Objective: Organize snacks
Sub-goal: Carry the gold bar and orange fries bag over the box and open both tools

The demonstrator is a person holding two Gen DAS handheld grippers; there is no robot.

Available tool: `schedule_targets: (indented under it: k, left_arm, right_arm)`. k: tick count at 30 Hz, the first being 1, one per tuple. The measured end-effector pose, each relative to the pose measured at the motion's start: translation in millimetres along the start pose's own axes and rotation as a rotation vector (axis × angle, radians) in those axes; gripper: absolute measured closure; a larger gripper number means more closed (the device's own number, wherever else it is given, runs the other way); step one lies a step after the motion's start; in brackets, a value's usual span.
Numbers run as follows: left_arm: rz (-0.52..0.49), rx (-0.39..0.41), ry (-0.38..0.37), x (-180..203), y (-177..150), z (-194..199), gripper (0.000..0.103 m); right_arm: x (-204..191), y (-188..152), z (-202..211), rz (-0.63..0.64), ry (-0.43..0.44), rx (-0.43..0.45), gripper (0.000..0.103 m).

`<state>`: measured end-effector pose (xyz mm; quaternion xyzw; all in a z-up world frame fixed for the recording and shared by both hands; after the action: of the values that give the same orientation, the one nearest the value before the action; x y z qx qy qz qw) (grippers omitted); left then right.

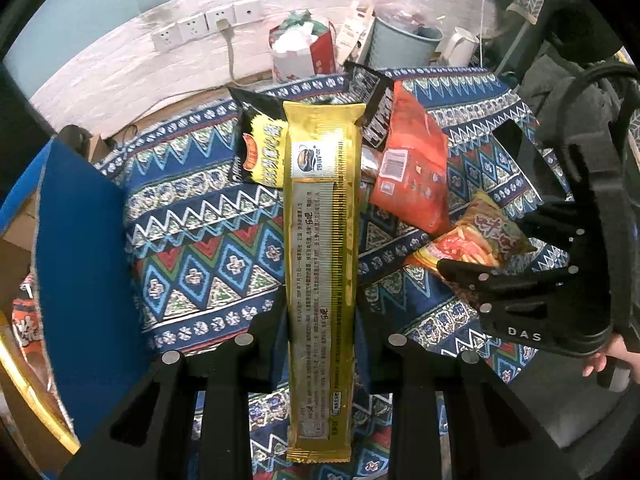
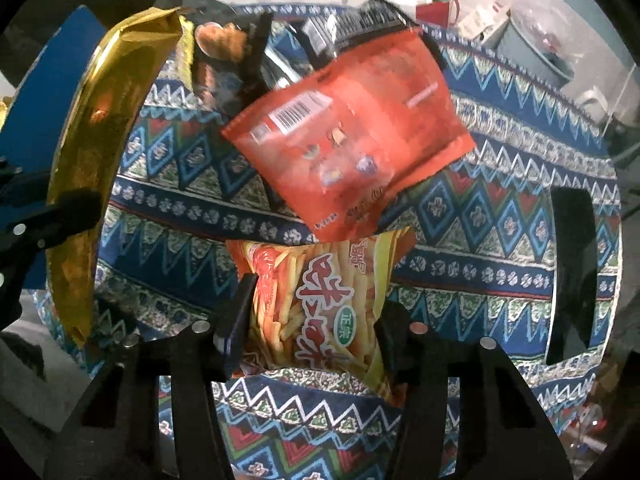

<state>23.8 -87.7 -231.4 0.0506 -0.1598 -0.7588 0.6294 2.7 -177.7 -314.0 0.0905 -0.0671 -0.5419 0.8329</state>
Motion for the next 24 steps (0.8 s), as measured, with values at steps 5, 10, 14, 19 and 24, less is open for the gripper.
schedule_targets:
  k: [5,10,14,19,24]
  left_arm:
    - [-0.006,0.047,0.021,-4.7,5.0,16.7,0.074]
    - [0.002,0.094,0.039,-12.9,10.2,35.9,0.074]
    - [0.017,0.141,0.043,-19.6,17.0,54.0,0.074]
    - [0.034,0.181,0.043,-29.8,21.9,74.7,0.074]
    - [0.065,0.204,0.032,-43.2,25.6,93.7,0.074]
  right_arm:
    - [-7.3,12.4,26.1,0.002,-0.011,0.067,0.051]
    - [-8.7,24.1,56.3,0.004,-0.023,0.138,0.051]
    - [-6.3,35.8,73.5,0.010,-0.023,0.187,0.051]
    - [-16.0,52.5,96.3,0.023,-0.022,0.239,0.051]
    - [-20.1,65.4,110.9,0.039,-0.020,0.291,0.051]
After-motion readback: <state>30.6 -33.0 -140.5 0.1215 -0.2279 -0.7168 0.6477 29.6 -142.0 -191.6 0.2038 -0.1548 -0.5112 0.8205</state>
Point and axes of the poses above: each gripper's, at about its wrist camera, not at the fingertips, and z roughly against the way its jaws point, x to its right, y to its top, the point moved 8 cm from there along -z, roughly the way its jaws point, and after that the axes turned 14 degrees about z, right-handed, at the moved point
